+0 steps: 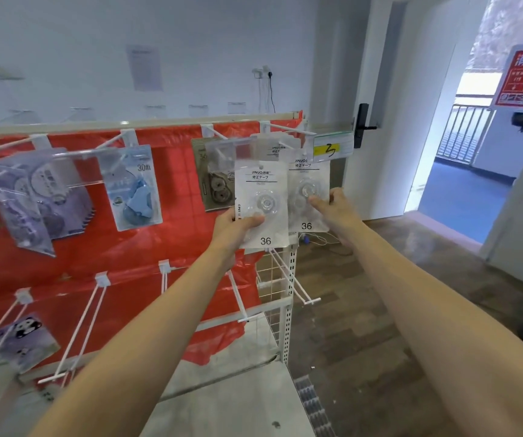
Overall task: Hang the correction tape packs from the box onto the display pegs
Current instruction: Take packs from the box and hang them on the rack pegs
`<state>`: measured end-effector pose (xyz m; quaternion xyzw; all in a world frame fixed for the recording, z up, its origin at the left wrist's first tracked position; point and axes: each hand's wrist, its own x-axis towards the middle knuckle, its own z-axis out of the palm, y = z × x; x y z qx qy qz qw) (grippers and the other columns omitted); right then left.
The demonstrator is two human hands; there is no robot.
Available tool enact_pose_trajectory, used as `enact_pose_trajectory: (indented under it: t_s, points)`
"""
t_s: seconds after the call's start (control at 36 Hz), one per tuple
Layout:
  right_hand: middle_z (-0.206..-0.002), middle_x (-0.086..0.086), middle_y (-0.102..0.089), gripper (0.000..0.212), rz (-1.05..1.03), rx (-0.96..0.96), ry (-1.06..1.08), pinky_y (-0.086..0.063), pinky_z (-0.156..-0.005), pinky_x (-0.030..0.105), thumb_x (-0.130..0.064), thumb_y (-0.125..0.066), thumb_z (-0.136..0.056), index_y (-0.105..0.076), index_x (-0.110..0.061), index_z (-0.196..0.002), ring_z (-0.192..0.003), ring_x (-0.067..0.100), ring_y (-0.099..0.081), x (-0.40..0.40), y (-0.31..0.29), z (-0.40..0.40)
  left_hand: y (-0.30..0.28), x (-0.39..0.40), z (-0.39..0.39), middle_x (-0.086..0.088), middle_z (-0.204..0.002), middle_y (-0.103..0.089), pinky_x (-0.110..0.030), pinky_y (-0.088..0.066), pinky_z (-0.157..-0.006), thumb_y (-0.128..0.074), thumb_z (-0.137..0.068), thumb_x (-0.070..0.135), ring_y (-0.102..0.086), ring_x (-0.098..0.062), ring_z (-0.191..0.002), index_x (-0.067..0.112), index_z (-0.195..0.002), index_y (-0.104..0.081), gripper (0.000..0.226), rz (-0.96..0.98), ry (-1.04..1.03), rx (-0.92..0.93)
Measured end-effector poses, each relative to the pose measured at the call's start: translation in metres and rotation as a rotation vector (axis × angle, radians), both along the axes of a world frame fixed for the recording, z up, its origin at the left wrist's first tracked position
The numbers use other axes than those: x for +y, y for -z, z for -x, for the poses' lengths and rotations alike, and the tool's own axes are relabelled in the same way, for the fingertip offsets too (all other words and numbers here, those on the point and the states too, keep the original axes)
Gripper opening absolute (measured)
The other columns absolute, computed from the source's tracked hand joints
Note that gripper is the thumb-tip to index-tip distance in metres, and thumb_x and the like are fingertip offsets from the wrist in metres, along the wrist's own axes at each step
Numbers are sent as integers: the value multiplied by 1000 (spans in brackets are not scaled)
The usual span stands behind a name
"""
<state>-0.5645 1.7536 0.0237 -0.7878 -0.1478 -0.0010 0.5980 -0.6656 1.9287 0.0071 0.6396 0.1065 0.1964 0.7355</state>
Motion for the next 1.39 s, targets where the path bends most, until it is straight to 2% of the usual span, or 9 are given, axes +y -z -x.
enact_pose_trajectory:
  t_s: [0.11,0.19,0.25,0.53,0.75,0.92,1.11,1.25,1.39]
  points:
    - [-105,1,-45,43,33,-25,-36,-41,-84,35,-32,-54,-97,-37,-8,-128,-101,19,-43,8,0,-13,3,-3,-6,-9,-95,-71,-41,-57,-79,-71,-79,-2,-69,-26,-86,13,-89,-66,19,-22,-27,12]
    - [-93,-4,-50,32,32,-31,-60,-42,-77,33,-34,-55,-96,-39,-14,-115,-98,23,-48,15,-3,-26,6,-5,-15,-16,-104,-70,-49,-53,-90,-71,-78,-2,-67,-33,-98,10,-93,-66,20,-31,-76,7]
    - [-111,5,-54,45,73,-38,-77,-44,-89,40,-35,-55,-96,-37,-9,-128,-109,29,-51,19,-4,-36,7,-7,-21,-17,-107,-70,-51,-51,-93,-72,-78,-1,-66,-34,-102,10,-94,-67,20,-31,-102,13]
    - [-129,19,-51,52,139,-122,-135,-41,-99,43,-34,-54,-97,-36,-2,-135,-119,35,-49,43,0,-89,22,-10,-52,-13,-107,-70,-56,-49,-94,-72,-79,0,-65,-34,-104,15,-93,-67,21,-76,-261,-35]
    - [-122,12,-53,50,126,-160,-158,-37,-86,30,-32,-53,-97,-40,-1,-134,-118,29,-50,62,5,-125,33,-16,-64,-18,-109,-69,-52,-50,-94,-73,-77,-1,-65,-36,-103,5,-104,-65,29,-89,-327,-34]
    - [-137,21,-49,55,145,-131,-192,-40,-96,36,-30,-54,-97,-35,3,-137,-124,35,-49,77,-1,-136,25,-17,-64,-20,-109,-68,-45,-54,-88,-69,-79,-5,-66,-33,-97,0,-107,-64,29,-99,-364,-33]
    - [-107,15,-47,46,341,-242,-216,-33,-73,33,-29,-45,-100,-38,6,-128,-84,25,-53,76,9,-133,20,-23,-59,-17,-105,-69,-46,-52,-93,-71,-79,-3,-65,-35,-101,6,-98,-67,22,-128,-375,25]
    - [-120,30,-56,39,534,-349,-194,-41,-82,42,-23,-42,-102,-38,7,-126,-110,44,-54,56,21,-125,19,-34,-54,-14,-104,-68,-40,-53,-88,-69,-80,-5,-65,-28,-94,6,-100,-66,23,-131,-342,55]
    - [-115,24,-59,30,715,-414,-179,-45,-82,45,-23,-41,-102,-44,1,-119,-104,40,-58,33,32,-106,16,-39,-42,-10,-104,-69,-35,-53,-84,-71,-80,-1,-66,-24,-94,8,-102,-66,24,-177,-317,99]
